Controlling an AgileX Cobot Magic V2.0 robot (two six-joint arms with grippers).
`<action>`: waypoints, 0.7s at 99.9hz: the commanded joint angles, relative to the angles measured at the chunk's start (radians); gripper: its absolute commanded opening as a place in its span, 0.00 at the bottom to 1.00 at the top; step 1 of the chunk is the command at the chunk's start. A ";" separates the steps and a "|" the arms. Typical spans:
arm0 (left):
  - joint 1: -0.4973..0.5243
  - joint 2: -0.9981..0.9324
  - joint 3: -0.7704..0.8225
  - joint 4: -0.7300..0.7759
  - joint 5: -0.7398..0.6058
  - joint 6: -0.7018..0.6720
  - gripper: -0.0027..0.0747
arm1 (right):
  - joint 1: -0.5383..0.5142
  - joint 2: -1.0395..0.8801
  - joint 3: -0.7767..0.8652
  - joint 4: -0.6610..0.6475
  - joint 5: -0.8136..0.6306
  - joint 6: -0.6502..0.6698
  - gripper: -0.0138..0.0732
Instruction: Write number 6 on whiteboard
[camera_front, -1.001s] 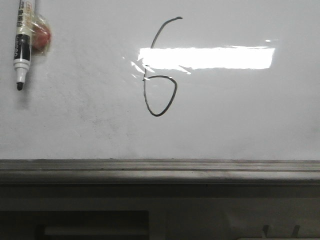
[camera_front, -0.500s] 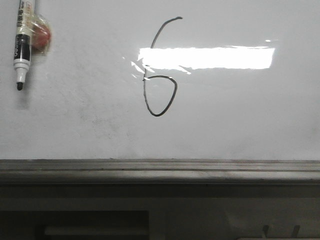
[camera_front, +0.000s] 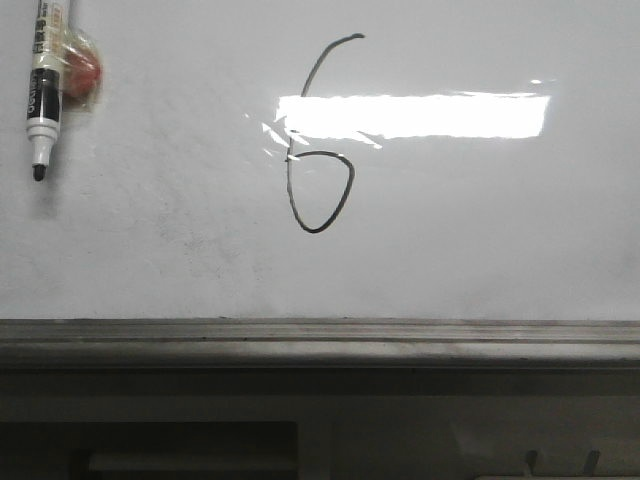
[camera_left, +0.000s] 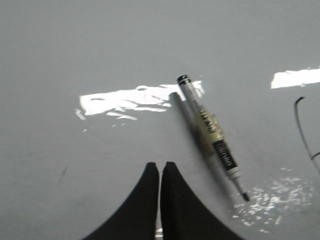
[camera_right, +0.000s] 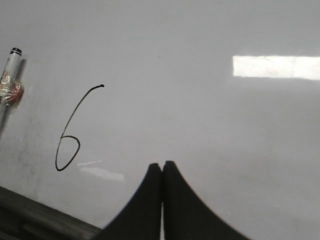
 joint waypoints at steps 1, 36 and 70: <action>0.068 -0.004 -0.016 0.057 -0.057 -0.056 0.01 | -0.004 0.002 -0.025 0.020 -0.070 -0.011 0.08; 0.270 -0.109 0.110 0.086 -0.064 -0.060 0.01 | -0.004 0.002 -0.025 0.020 -0.070 -0.011 0.08; 0.228 -0.109 0.150 0.166 -0.045 -0.132 0.01 | -0.004 0.002 -0.025 0.020 -0.070 -0.011 0.08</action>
